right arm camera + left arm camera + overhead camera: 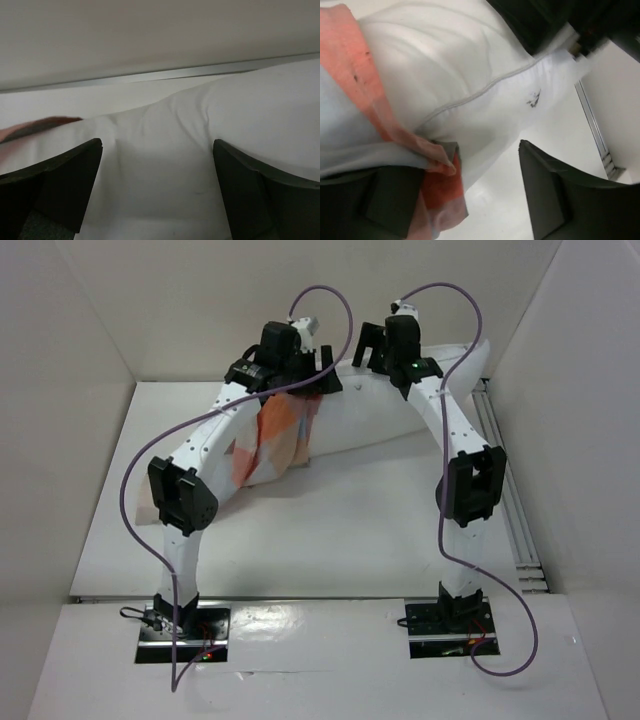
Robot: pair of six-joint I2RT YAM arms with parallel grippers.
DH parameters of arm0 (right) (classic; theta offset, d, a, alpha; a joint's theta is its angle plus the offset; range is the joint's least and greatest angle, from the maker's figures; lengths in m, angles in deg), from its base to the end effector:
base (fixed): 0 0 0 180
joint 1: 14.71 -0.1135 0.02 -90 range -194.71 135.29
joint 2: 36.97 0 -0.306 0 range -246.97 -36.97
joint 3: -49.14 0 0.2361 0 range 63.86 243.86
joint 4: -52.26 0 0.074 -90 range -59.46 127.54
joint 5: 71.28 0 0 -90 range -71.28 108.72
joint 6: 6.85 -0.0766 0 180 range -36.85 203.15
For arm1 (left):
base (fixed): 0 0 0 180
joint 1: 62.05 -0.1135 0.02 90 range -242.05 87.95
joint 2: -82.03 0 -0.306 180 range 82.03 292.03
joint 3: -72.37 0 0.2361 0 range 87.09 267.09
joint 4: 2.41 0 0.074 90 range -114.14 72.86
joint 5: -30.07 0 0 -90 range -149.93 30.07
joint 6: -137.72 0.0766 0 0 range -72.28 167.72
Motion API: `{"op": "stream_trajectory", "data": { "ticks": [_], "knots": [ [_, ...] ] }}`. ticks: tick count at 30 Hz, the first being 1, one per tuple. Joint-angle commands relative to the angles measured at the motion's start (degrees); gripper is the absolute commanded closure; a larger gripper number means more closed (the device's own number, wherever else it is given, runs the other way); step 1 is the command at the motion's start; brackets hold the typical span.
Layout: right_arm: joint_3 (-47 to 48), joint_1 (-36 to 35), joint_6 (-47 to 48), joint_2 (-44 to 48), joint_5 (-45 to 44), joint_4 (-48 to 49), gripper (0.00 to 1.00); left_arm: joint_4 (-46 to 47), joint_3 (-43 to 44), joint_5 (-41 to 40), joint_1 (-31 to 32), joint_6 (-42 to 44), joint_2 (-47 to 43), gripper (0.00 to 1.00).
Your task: Put the pillow into the pillowcase
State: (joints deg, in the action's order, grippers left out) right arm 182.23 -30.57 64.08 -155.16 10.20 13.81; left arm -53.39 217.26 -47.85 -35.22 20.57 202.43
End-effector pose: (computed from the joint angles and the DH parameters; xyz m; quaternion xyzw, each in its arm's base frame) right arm 0.5129 0.1339 0.3841 0.0641 0.8327 0.1047 0.5399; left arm 0.4594 -0.2503 0.4089 0.0530 0.8457 -0.3172 0.4258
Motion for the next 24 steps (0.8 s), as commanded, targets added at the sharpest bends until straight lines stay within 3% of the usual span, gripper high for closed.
{"op": "stream_trajectory", "data": {
  "ticks": [1, 6, 10, 15, 18, 24],
  "knots": [
    [0.8, -0.6, 3.4, 7.2, 1.6, 3.0, 0.00, 5.5, 1.1, -0.7, -2.5, 1.3, -3.7, 0.10],
    [-13.9, -0.6, 5.3, 19.8, -2.6, 9.7, 0.00, 12.5, -8.0, -4.0, -4.4, 1.3, -9.6, 0.08],
    [-25.9, -1.8, 5.3, 28.4, -9.7, 9.1, 0.00, 9.5, -2.7, -2.5, -5.6, 1.3, -4.5, 0.11],
    [-40.7, -2.6, 4.7, 39.5, -11.5, 11.5, 0.00, 9.4, -1.2, -0.1, -5.6, -0.1, -0.6, 0.14],
    [-41.5, -1.9, 4.2, 36.7, -10.8, 7.8, 0.00, 10.0, -1.2, -0.1, -5.6, -1.3, 0.9, 0.14],
    [-38.0, 3.2, 0.4, 24.6, -2.5, 10.8, 0.00, 11.1, -2.6, -0.1, -5.6, -1.3, 0.9, 0.14]
  ]
}}
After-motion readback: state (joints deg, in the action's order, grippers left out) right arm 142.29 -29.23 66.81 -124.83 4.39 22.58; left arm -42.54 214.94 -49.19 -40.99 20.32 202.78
